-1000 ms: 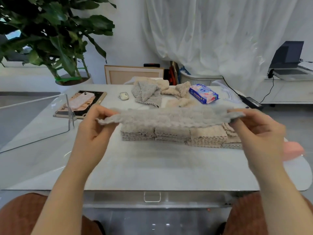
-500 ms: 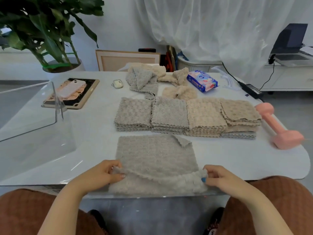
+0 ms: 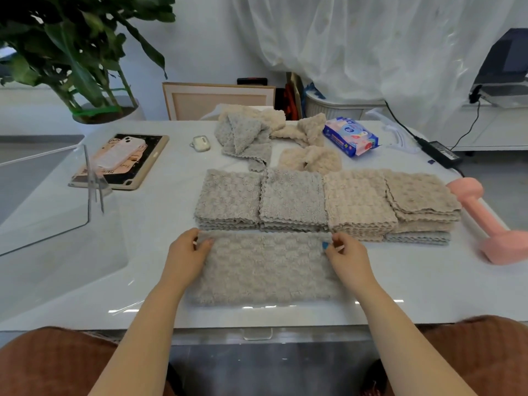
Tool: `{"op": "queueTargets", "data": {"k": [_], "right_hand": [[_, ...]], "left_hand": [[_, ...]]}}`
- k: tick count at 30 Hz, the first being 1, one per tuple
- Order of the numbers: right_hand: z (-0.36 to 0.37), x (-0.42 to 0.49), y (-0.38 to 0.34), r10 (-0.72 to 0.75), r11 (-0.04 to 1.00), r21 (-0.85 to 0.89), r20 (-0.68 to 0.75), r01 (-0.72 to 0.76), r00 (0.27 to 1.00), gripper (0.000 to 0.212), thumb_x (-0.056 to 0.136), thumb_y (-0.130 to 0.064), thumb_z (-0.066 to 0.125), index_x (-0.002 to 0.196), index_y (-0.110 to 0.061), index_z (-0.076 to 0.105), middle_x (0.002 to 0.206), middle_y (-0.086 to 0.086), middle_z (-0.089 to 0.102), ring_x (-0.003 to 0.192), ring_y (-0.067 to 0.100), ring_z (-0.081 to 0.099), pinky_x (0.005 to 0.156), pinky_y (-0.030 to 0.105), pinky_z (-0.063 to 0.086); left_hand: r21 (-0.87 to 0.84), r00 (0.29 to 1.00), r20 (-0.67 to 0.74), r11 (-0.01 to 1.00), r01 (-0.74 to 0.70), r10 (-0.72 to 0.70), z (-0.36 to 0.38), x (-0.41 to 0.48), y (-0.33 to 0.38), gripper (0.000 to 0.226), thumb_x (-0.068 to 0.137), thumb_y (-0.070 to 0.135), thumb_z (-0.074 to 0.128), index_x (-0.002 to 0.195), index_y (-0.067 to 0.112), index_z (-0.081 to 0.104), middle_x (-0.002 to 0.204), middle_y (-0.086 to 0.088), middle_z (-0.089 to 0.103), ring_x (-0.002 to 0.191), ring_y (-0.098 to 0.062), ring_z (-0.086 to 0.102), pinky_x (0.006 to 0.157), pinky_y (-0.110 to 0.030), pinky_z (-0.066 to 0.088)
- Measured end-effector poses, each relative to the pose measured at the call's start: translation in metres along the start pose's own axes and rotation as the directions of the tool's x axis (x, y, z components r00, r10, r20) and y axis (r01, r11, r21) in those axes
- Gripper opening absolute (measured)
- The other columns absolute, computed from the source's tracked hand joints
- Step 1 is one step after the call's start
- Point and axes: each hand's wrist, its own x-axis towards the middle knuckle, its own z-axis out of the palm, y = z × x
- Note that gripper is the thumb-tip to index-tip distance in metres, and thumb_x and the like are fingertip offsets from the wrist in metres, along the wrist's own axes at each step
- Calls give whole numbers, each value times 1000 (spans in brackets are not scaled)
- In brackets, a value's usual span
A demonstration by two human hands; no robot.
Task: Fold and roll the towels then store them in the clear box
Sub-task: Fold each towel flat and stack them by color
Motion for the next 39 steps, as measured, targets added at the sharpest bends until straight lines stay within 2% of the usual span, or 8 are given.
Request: {"op": "queueTargets", "data": {"k": [5, 11, 16, 20, 27, 31, 34, 39], "right_hand": [[15, 6, 5, -55, 986, -164, -93, 39, 994, 11, 91, -17, 58, 100, -10, 59, 99, 4, 51, 75, 14, 46, 61, 23, 31], [21, 15, 9, -5, 978, -205, -172, -31, 985, 9, 88, -19, 61, 97, -16, 58, 90, 0, 60, 81, 21, 54, 75, 36, 42], [21, 14, 6, 100, 994, 33, -3, -100, 995, 28, 88, -25, 65, 112, -26, 51, 77, -6, 58, 76, 15, 56, 89, 43, 40], [-3, -1, 6, 4, 989, 145, 218, -36, 976, 13, 94, -23, 56, 103, -22, 66, 74, 0, 59, 63, 17, 49, 68, 31, 43], [-55, -19, -10, -38, 921, 390, 78, 5, 996, 7, 90, -13, 61, 88, -16, 67, 72, 0, 57, 70, 10, 51, 73, 29, 44], [-90, -27, -34, -97, 791, 611, 74, 32, 992, 37, 72, -31, 72, 108, -22, 71, 84, 6, 65, 83, 18, 61, 82, 31, 53], [-111, -36, -39, -191, 815, 577, 171, 59, 967, 58, 49, -59, 83, 91, -20, 75, 90, 5, 71, 81, 15, 66, 70, 20, 55], [-113, -42, -32, -119, 812, 583, 218, -31, 969, 46, 51, -51, 86, 80, -20, 70, 73, 3, 62, 61, 12, 55, 51, 19, 46]], "left_hand": [[-3, 998, 38, 999, 52, -52, 6, 16, -8, 26, 86, 23, 67, 110, 16, 60, 110, -2, 48, 83, -16, 55, 78, -27, 41], [-37, 990, 118, 996, 81, -77, 3, 29, -9, 27, 84, 19, 70, 109, 18, 60, 82, 5, 55, 74, -10, 51, 65, -17, 39], [-102, 983, 182, 995, -11, 30, 1, 23, -10, 8, 89, 27, 63, 95, 25, 70, 76, -2, 58, 69, -14, 50, 66, -21, 40], [-323, 986, 160, 946, 4, 50, -1, 6, -5, 15, 94, 23, 56, 85, 18, 68, 85, -16, 61, 73, -12, 50, 71, -23, 40], [-440, 996, 73, 898, -18, 55, -13, -5, 14, 10, 87, 8, 64, 80, 14, 69, 71, 9, 68, 71, -7, 58, 66, -15, 48], [-543, 993, -32, 832, -109, 110, -38, -9, 50, 11, 84, 3, 66, 83, 13, 70, 72, 8, 70, 69, -2, 62, 66, -11, 50], [-538, 987, 32, 834, -117, 160, -60, -23, 64, 8, 80, 5, 68, 85, 9, 73, 75, -2, 71, 70, -8, 63, 68, -16, 52], [-497, 981, 104, 863, -89, 161, -70, -34, 63, 6, 76, 8, 71, 81, 8, 74, 78, -11, 71, 70, -13, 62, 67, -22, 52]]}}
